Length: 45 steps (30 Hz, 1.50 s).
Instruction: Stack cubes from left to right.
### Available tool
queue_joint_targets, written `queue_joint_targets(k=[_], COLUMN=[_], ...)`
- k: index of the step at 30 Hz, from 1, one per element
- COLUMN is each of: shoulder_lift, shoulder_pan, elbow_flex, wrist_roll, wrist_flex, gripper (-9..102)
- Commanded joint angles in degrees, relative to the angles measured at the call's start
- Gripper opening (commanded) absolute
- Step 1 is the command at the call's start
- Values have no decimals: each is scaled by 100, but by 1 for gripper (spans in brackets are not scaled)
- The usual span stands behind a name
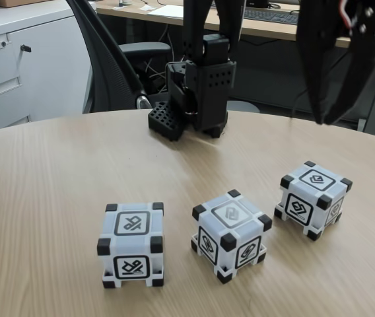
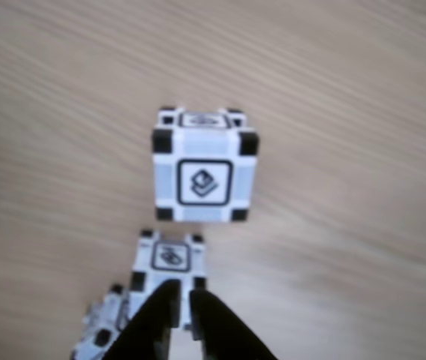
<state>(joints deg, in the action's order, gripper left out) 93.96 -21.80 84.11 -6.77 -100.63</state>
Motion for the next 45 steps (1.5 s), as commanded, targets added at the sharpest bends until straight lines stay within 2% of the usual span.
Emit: queue_joint_targets(k=[1,15,19,23,25,30,34,41,45], shoulder_lift=[-26,-26,-26,-26,-26,-26,-26,-26,-26], shoulder_pan=[-18,70,70,70,70,70,79,79,79], elbow_flex=[-44,-53,-53,-53,-53,-44,-44,26,589], wrist_roll=[70,-325,264,-299,-483,-519,-589,-290,-237], wrist_flex=[-35,9,-35,-18,-9,-44,-53,-70,-70], gripper=[0,0,0,0,3,24,35,40,42])
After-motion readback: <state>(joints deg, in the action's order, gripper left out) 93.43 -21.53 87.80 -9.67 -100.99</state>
